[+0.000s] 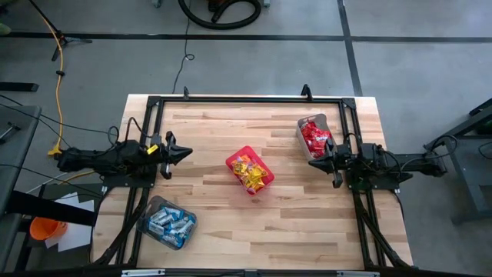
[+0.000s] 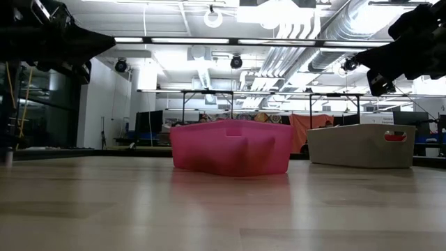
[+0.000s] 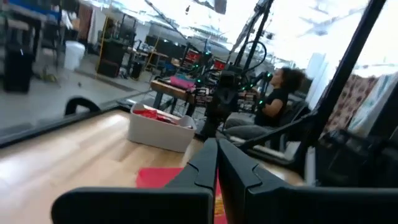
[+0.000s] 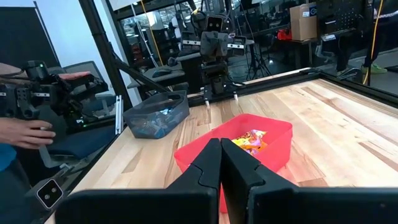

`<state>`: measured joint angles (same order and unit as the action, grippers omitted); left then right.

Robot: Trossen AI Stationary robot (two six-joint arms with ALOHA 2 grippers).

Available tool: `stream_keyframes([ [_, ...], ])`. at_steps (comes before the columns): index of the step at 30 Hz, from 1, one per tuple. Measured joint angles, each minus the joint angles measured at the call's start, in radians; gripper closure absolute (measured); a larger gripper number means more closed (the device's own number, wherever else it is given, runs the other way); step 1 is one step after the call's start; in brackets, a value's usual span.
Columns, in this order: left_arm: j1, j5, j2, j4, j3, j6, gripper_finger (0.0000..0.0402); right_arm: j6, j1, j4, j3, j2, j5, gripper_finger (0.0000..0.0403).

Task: Sort candy
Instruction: Return to Home Position

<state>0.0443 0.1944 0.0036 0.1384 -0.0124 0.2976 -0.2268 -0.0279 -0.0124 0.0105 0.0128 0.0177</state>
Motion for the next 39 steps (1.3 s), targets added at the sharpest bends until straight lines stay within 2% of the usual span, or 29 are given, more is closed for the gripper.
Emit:
stream_keyframes([
  [4,-0.006,-0.017,0.0,-0.059,0.0,-0.142,0.0401,0.0,0.0,0.0,0.0,0.0,0.0,0.0402],
  [9,0.004,-0.064,-0.001,-0.11,-0.001,-0.203,0.0401,0.0,0.0,0.0,0.0,0.0,0.0,0.0402],
  [39,0.003,-0.057,0.016,-0.11,-0.001,-0.205,0.0401,0.0,0.0,0.0,0.0,0.0,0.0,0.0402],
])
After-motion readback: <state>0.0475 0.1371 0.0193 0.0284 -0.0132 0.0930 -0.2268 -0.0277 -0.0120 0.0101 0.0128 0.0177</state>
